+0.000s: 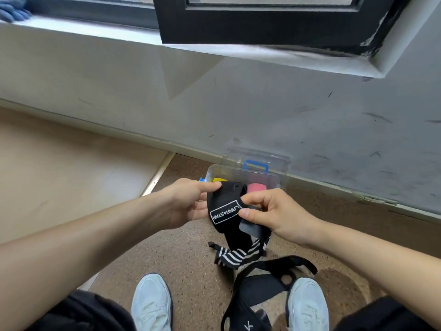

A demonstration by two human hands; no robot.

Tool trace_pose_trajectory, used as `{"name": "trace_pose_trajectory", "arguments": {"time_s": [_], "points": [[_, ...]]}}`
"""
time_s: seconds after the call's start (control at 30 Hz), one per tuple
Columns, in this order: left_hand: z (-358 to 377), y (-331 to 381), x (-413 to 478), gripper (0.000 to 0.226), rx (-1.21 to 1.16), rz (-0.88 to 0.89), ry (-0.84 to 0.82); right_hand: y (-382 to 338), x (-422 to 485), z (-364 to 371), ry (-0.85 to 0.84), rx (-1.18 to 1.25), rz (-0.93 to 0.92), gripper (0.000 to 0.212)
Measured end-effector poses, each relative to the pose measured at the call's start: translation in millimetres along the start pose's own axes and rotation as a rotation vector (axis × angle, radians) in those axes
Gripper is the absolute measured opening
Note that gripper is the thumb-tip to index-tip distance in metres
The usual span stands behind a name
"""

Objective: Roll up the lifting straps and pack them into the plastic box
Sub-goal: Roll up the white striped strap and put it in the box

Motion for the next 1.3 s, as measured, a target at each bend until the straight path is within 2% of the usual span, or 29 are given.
{"name": "trace_pose_trajectory", "arguments": {"time_s": [0.13, 0.23, 0.33, 0.43, 0.67, 0.9, 1.1, 1.3], "points": [[-6, 11, 0, 0.022, -0.061, 0.121, 0.006, 16, -1, 9, -0.035, -0.112, 0.068, 0.013], [-14, 28, -5, 0.029, -0.001, 0.279, 0.063, 27, -4, -12, 0.138, -0.049, 0.146, 0.012], [-26, 44, -11, 0.026, 0.117, 0.430, 0.142, 29, -9, -36, 0.289, 0.086, 0.199, 0.012], [-27, 49, -15, 0.023, 0.140, 0.496, 0.120, 17, -12, -51, 0.372, 0.236, 0.210, 0.011], [-5, 46, -21, 0.021, 0.138, 0.515, 0.065, -25, -4, -46, 0.336, 0.440, 0.146, 0.010], [30, 34, -23, 0.026, 0.061, 0.469, -0.106, -44, 1, -52, 0.442, 0.477, 0.012, 0.020], [51, 31, -31, 0.016, 0.005, 0.465, -0.231, -51, 3, -61, 0.537, 0.421, -0.036, 0.016], [55, 32, -34, 0.015, 0.010, 0.469, -0.235, -55, -1, -72, 0.623, 0.252, -0.088, 0.016]]}}
Point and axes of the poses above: each hand's wrist, its own x-axis towards the middle knuckle, its own z-axis out of the palm, y = z × x, the point moved 10 cm from there along x, towards the middle knuckle, and after that the axes turned 2 degrees about x, right-handed, at the moved point
